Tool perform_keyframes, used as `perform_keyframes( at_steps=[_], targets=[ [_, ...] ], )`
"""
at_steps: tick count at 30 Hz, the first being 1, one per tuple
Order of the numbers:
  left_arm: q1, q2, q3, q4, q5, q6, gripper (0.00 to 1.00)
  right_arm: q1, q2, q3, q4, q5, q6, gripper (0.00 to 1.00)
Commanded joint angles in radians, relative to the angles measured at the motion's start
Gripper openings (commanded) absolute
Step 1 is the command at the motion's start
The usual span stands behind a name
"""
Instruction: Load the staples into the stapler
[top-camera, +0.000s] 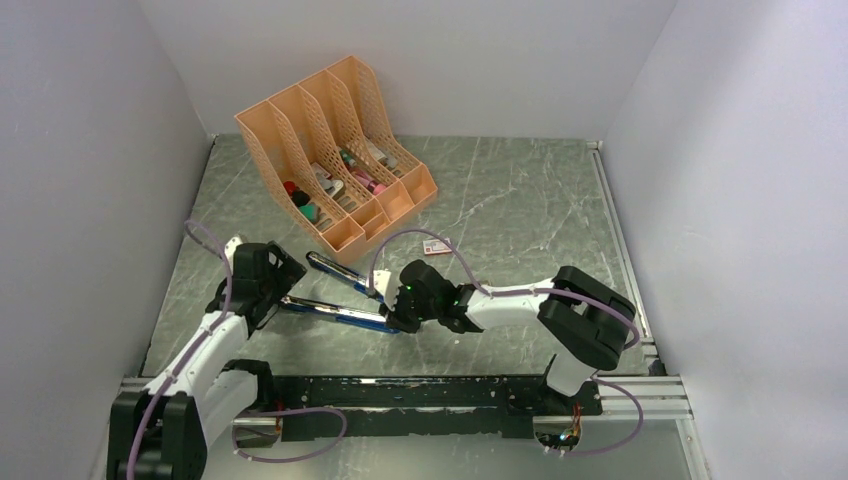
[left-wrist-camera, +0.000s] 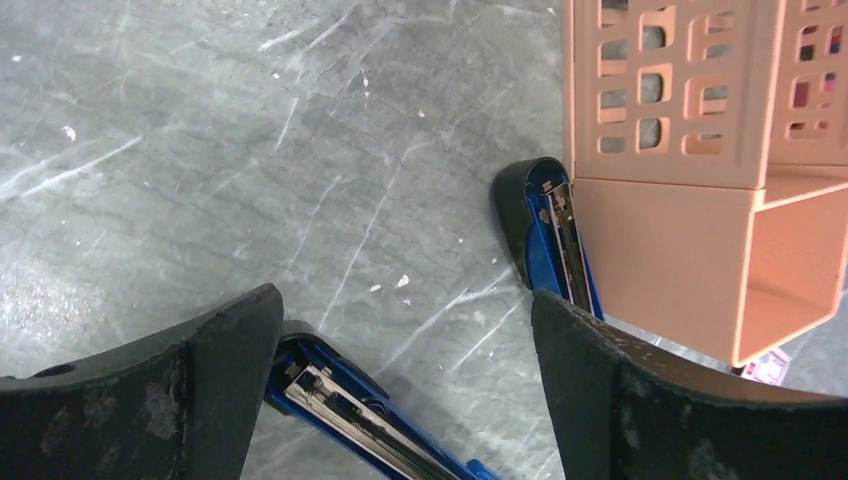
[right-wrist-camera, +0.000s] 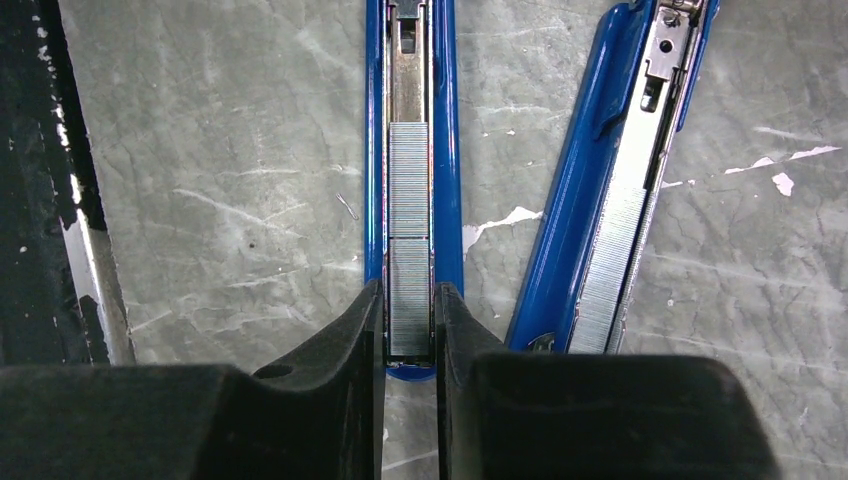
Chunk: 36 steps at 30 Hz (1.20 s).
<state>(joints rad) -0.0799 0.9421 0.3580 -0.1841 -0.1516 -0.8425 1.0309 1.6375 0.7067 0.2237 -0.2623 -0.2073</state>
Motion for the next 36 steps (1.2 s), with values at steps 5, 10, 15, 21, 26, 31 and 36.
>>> perform_keyframes(
  at_steps=[5,10,15,21,26,31,36],
  targets=[
    [0.011,-0.079,0.036,-0.227,-0.108,-0.132,1.00,-0.015,0.040,-0.004,-0.016,0.042,0.108,0.00],
    [0.011,-0.123,0.016,-0.239,-0.008,-0.155,1.00,-0.016,0.073,0.022,-0.002,0.031,0.175,0.00],
    [0.011,-0.278,-0.082,-0.219,0.108,-0.269,1.00,-0.015,0.097,0.032,0.072,0.012,0.247,0.00],
    [0.012,-0.402,-0.257,-0.078,0.193,-0.435,1.00,-0.015,0.112,0.073,0.061,0.043,0.296,0.00],
    [0.011,-0.416,-0.352,0.073,0.198,-0.528,1.00,-0.015,0.120,0.089,0.052,0.026,0.312,0.00],
    [0.010,-0.365,-0.378,0.167,0.199,-0.548,1.00,-0.015,0.126,0.104,0.039,0.018,0.315,0.00],
    [0.009,-0.270,-0.417,0.307,0.222,-0.575,1.00,-0.015,0.143,0.127,0.029,0.005,0.313,0.00]
  ],
)
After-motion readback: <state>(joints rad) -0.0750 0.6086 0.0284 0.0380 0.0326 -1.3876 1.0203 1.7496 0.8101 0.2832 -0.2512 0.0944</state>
